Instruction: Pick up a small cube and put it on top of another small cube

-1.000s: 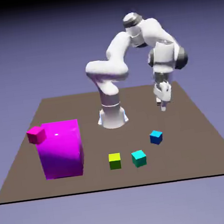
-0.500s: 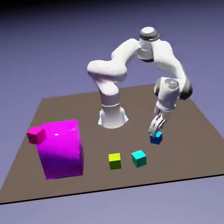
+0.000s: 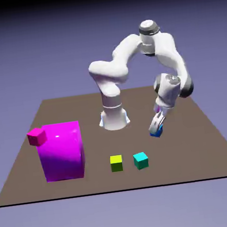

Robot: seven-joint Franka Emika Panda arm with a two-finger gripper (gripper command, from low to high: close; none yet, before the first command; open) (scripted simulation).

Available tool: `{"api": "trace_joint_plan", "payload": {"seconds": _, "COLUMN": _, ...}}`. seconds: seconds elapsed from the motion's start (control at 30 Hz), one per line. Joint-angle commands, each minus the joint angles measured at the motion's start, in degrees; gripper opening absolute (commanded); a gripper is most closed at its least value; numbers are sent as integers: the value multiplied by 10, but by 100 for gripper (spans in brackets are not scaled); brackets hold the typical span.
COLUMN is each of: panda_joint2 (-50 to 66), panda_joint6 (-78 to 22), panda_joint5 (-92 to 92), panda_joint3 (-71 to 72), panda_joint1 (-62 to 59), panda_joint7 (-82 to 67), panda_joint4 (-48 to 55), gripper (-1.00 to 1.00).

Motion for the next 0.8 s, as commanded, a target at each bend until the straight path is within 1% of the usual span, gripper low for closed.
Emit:
{"api": "trace_joint_plan", "payload": {"seconds": 0.0, "panda_joint2": 21, "panda_joint6": 22, "panda_joint5": -22, "panda_joint3": -2, "panda_joint1": -11, "panda_joint7": -20, "panda_joint4": -2, "gripper": -100}}
{"api": "trace_joint_plan", "payload": {"seconds": 0.5, "panda_joint2": 332, "panda_joint6": 362, "panda_joint5": -354, "panda_joint3": -26, "panda_joint1": -169, "panda_joint7": -321, "panda_joint4": -25, "gripper": -100}}
{"api": "trace_joint_plan", "payload": {"seconds": 0.57, "panda_joint2": 335, "panda_joint6": 365, "panda_joint5": -357, "panda_joint3": -26, "panda_joint1": -171, "panda_joint7": -323, "panda_joint4": -26, "gripper": -100}}
{"api": "trace_joint_plan", "payload": {"seconds": 0.77, "panda_joint2": 354, "panda_joint6": 410, "panda_joint5": -422, "panda_joint3": 84, "panda_joint1": -295, "panda_joint7": -275, "panda_joint4": -25, "gripper": -100}}
